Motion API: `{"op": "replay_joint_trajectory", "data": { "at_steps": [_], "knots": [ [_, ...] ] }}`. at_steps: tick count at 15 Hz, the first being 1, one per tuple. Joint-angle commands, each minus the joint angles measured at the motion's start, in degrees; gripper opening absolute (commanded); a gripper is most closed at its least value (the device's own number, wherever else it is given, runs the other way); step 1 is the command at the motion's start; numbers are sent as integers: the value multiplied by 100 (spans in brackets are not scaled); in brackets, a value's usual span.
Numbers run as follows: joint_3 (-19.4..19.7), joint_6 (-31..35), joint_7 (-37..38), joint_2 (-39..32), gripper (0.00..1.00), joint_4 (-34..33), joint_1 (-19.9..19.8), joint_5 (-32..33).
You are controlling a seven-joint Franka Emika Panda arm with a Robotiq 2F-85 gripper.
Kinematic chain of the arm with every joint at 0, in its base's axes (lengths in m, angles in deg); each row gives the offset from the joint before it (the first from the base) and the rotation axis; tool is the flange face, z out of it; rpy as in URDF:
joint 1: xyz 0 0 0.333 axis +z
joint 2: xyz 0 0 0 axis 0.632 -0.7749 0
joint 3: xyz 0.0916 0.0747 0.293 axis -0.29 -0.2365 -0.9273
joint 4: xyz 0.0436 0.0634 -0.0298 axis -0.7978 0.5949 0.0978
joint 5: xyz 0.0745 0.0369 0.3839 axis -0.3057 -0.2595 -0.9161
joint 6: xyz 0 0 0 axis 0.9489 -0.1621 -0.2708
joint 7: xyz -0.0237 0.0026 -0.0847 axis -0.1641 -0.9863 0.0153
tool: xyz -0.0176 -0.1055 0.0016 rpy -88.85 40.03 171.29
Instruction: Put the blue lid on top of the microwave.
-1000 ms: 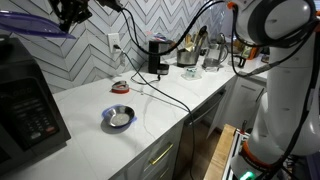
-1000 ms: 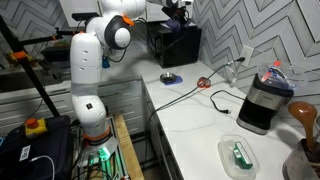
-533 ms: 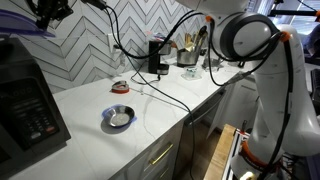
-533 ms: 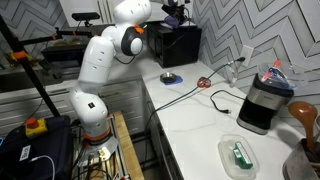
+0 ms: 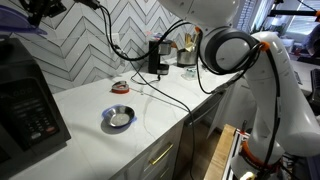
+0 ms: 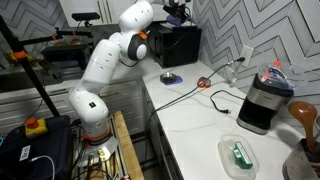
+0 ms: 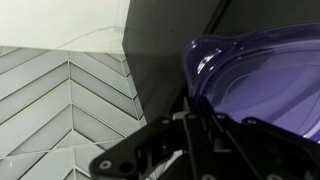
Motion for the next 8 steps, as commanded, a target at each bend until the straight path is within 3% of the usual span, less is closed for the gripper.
{"op": "replay_joint_trajectory", "data": {
  "at_steps": [1, 2, 8],
  "knots": [
    [0, 0, 0, 4, 2, 0, -1, 0],
    [161, -188, 770, 75, 2, 81, 33, 53],
    [337, -776, 2692, -73, 2, -24, 404, 153]
  ]
}}
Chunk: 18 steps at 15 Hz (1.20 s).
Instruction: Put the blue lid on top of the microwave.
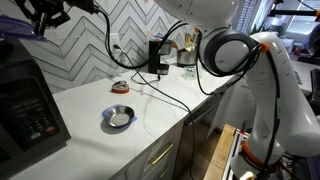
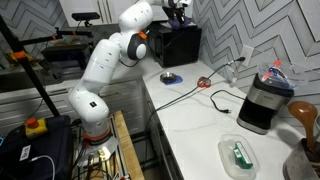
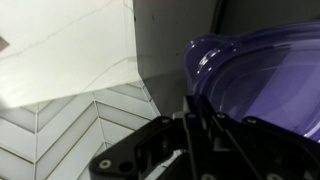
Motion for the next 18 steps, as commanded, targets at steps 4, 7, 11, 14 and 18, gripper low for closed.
{"op": "replay_joint_trajectory", "data": {
  "at_steps": [4, 7, 11, 14, 18],
  "knots": [
    [204, -479, 2239, -136, 2, -221, 384, 27],
    [142, -322, 2576, -230, 2, -313, 401, -12],
    [119, -355, 2304, -278, 35, -344, 469, 103],
    [123, -315, 2053, -288, 47, -364, 529, 139],
    [203, -165, 1765, -157, 77, -394, 631, 313]
  ]
}}
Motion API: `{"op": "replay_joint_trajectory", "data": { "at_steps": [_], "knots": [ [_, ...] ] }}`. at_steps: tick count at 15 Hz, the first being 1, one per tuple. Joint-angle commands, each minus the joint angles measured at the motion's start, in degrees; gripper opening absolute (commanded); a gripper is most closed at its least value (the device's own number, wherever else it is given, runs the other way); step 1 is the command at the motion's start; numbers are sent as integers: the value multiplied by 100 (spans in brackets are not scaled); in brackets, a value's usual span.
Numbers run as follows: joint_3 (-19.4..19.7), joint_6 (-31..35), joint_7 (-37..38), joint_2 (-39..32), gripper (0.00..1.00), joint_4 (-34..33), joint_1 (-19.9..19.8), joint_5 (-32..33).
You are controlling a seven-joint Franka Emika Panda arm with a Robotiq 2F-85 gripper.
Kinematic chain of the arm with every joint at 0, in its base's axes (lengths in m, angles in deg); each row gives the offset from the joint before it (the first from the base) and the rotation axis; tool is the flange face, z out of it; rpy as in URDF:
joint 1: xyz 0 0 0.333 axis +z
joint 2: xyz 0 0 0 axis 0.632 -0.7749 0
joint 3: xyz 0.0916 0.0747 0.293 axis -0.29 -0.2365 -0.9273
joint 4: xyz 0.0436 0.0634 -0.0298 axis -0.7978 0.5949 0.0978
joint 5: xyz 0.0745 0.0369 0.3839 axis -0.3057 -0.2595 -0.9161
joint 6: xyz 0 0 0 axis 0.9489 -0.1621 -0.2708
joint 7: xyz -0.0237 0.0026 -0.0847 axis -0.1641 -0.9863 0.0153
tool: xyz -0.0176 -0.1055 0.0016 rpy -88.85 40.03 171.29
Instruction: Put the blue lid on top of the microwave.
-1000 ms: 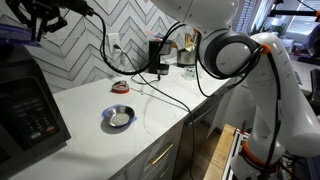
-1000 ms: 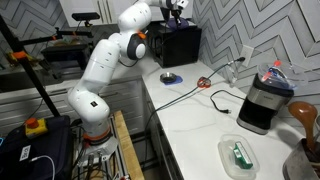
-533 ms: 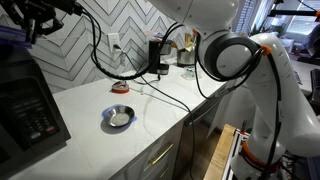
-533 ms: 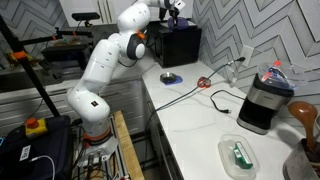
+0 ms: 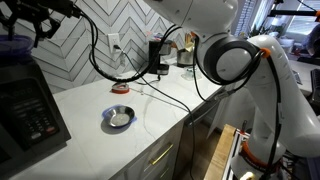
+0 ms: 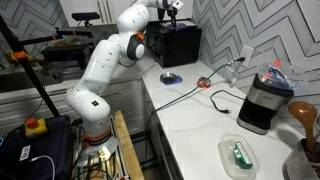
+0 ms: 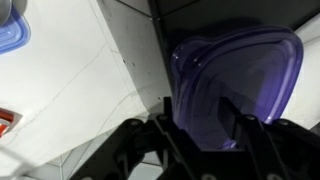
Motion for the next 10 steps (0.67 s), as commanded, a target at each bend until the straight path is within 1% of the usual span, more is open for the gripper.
{"op": "replay_joint_trajectory", "data": {
  "at_steps": [1, 2, 3, 6, 9, 10],
  "knots": [
    [164, 171, -75, 96, 84, -194, 139, 328],
    [250, 233, 94, 181, 93, -218, 162, 460],
    [418, 214, 399, 287, 99, -223, 212, 673],
    [768, -167, 1004, 612, 100, -153, 247, 1110],
    [1085, -505, 1662, 821, 100, -11, 432, 1592],
    [868, -246, 1198, 630, 100, -251, 228, 1286]
  ]
}}
